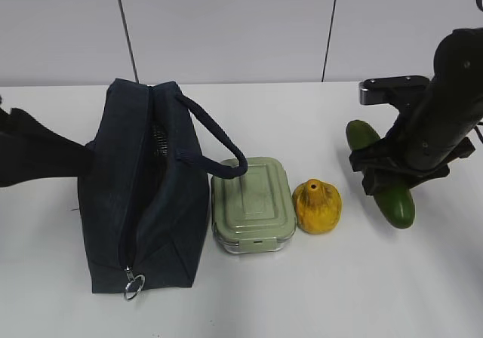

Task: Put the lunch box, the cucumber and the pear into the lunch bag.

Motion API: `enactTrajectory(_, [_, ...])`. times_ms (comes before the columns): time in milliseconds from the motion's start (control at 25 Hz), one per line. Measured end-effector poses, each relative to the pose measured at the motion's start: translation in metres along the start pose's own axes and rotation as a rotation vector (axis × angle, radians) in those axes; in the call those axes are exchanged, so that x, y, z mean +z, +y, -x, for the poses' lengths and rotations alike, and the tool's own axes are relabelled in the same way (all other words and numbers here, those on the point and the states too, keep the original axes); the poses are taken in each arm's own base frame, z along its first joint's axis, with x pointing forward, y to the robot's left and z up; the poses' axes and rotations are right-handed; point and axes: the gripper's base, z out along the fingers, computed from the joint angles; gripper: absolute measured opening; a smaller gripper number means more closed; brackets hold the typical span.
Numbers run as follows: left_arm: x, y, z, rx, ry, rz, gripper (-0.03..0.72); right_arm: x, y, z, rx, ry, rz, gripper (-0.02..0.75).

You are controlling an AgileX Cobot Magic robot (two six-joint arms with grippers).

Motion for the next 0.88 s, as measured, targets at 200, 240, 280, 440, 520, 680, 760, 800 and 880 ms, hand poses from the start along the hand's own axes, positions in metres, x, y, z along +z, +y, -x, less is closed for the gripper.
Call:
enactTrajectory(200, [0.021, 0.005, -0.001, -0.031, 0.051, 0.043, 0.312, -0.023, 0.000, 0.004, 0.001, -0.068, 0.001, 0.396])
enactTrajectory(240, [0.023, 0.007, -0.002, -0.037, 0.066, 0.058, 0.312, -0.027, 0.000, 0.005, 0.002, -0.080, 0.002, 0.396])
enactTrajectory(280, [0.024, 0.009, -0.002, -0.041, 0.073, 0.070, 0.312, -0.031, 0.000, 0.007, 0.000, -0.095, 0.002, 0.396])
enactTrajectory(440, [0.029, 0.014, -0.003, -0.071, 0.087, 0.096, 0.312, -0.044, 0.000, 0.014, 0.002, -0.140, 0.005, 0.396])
enactTrajectory(520, [0.032, 0.016, -0.004, -0.086, 0.102, 0.099, 0.309, -0.048, 0.000, 0.017, 0.004, -0.156, 0.007, 0.396])
enactTrajectory(680, [0.040, 0.020, -0.007, -0.105, 0.140, 0.092, 0.155, -0.060, 0.004, 0.024, 0.015, -0.197, 0.051, 0.396])
enactTrajectory(760, [0.041, 0.019, -0.007, -0.104, 0.142, 0.090, 0.060, -0.070, 0.009, 0.028, 0.005, -0.226, 0.100, 0.396])
enactTrajectory(800, [0.041, 0.019, -0.007, -0.104, 0.143, 0.089, 0.035, -0.074, 0.011, 0.030, -0.001, -0.237, 0.129, 0.396])
enactTrajectory(880, [0.041, 0.019, -0.007, -0.102, 0.143, 0.089, 0.013, -0.087, 0.019, 0.034, -0.019, -0.277, 0.213, 0.396])
